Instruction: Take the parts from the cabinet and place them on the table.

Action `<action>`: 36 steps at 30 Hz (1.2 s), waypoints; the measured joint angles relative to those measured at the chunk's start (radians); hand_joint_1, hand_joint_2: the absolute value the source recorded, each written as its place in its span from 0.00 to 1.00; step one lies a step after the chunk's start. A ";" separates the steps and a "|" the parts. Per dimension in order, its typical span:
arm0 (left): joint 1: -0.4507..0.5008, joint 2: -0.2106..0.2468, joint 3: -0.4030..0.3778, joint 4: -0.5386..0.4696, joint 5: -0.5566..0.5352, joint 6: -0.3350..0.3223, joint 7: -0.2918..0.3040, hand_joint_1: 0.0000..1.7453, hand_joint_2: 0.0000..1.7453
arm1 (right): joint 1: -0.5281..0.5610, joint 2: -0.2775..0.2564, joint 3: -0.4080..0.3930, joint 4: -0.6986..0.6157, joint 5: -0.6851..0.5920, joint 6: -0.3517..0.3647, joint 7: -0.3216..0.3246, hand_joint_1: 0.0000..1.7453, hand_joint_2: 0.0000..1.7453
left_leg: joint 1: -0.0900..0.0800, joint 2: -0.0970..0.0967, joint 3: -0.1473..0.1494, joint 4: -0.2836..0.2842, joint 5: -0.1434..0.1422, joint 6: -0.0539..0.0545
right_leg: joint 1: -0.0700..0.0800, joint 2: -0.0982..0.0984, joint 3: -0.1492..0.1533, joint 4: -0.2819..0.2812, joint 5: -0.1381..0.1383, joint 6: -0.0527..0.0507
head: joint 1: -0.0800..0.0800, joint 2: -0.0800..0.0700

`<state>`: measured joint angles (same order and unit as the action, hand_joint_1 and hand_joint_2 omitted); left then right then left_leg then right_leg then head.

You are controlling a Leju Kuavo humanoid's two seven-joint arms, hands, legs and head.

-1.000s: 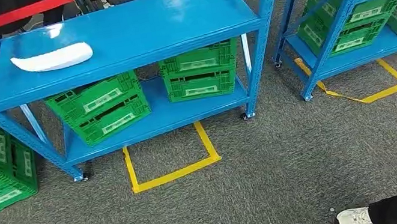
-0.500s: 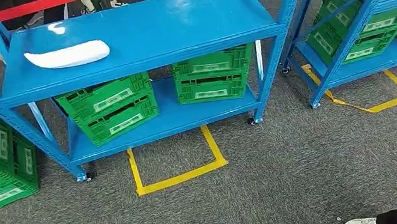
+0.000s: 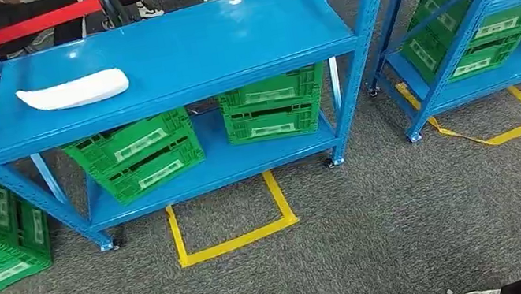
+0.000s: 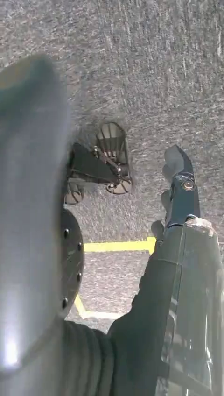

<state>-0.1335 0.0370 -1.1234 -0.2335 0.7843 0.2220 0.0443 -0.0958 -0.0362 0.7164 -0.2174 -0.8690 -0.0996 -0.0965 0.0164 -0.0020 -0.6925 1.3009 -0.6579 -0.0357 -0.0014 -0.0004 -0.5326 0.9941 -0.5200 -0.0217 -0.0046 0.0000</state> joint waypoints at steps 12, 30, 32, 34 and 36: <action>0.001 0.002 0.000 0.000 0.004 -0.003 -0.006 0.00 1.00 | -0.008 0.001 0.000 0.000 -0.001 0.007 0.000 0.00 1.00 | -0.006 0.003 0.114 -0.250 0.122 0.037 | -0.007 0.005 0.024 0.048 -0.028 0.017 | 0.012 0.000; 0.003 0.001 0.000 0.000 0.005 -0.003 -0.011 0.00 1.00 | -0.007 -0.002 0.008 0.000 -0.010 0.012 0.038 0.00 1.00 | -0.014 0.002 0.117 -0.251 0.118 0.048 | -0.014 0.000 0.053 -0.007 -0.045 0.055 | 0.026 0.000; 0.003 0.001 0.000 0.000 0.004 -0.003 -0.011 0.00 1.00 | -0.007 -0.002 0.008 0.000 -0.010 0.012 0.039 0.00 1.00 | -0.013 0.002 0.117 -0.251 0.119 0.047 | -0.014 0.000 0.053 -0.006 -0.045 0.055 | 0.026 0.000; 0.003 0.001 0.000 0.000 0.004 -0.003 -0.011 0.00 1.00 | -0.007 -0.002 0.008 0.000 -0.010 0.012 0.039 0.00 1.00 | -0.013 0.001 0.117 -0.252 0.119 0.047 | -0.014 0.000 0.054 -0.006 -0.046 0.055 | 0.026 0.000; 0.003 0.001 0.000 0.000 0.003 -0.003 -0.011 0.00 1.00 | -0.007 -0.002 0.008 0.000 -0.010 0.012 0.039 0.00 1.00 | -0.013 0.001 0.117 -0.252 0.119 0.047 | -0.013 0.000 0.054 -0.006 -0.046 0.054 | 0.026 0.000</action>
<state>-0.1307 0.0381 -1.1231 -0.2338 0.7874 0.2190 0.0332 -0.1024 -0.0378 0.7248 -0.2171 -0.8793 -0.0874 -0.0580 0.0037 -0.0006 -0.5758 1.0491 -0.5392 0.0114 -0.0149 -0.0002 -0.4783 0.9877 -0.5656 0.0327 0.0217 0.0000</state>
